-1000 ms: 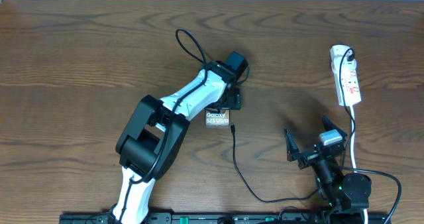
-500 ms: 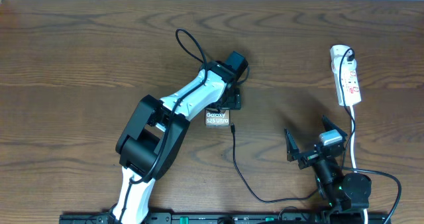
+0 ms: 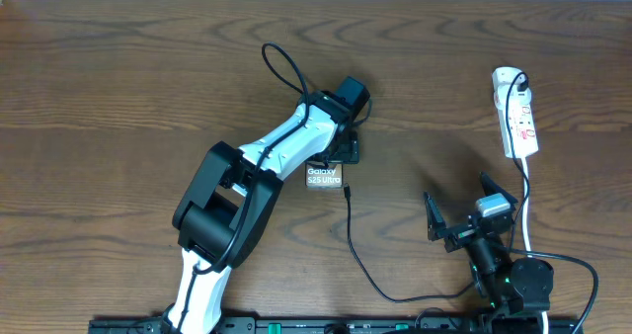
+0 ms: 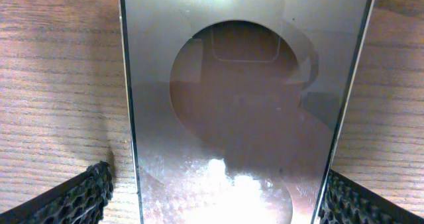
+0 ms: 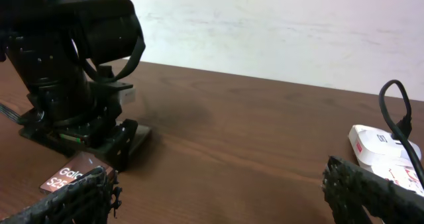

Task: Plug charger to phone and switch on socket
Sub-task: 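Lift the phone with the left gripper and hold it upright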

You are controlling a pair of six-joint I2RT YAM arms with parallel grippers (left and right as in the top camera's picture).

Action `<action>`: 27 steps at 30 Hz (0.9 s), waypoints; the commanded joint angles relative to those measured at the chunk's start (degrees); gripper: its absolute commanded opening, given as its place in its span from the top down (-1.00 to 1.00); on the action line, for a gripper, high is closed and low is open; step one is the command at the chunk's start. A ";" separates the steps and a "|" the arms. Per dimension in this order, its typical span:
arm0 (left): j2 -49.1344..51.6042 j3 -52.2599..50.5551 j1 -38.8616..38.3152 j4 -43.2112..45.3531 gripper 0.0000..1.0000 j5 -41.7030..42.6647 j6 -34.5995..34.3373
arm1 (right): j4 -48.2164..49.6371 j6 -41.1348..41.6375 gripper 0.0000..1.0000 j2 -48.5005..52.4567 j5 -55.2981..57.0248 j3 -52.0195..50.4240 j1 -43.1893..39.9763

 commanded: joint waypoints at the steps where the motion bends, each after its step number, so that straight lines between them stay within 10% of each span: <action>1: 4.00 -2.86 -0.02 -0.83 -0.96 -3.32 0.81 | -0.22 0.70 -0.99 -0.09 0.07 -0.11 -0.09; 27: 4.00 -2.89 -0.07 0.92 -0.96 -3.74 0.79 | -0.22 0.70 -0.99 -0.09 0.07 -0.11 -0.09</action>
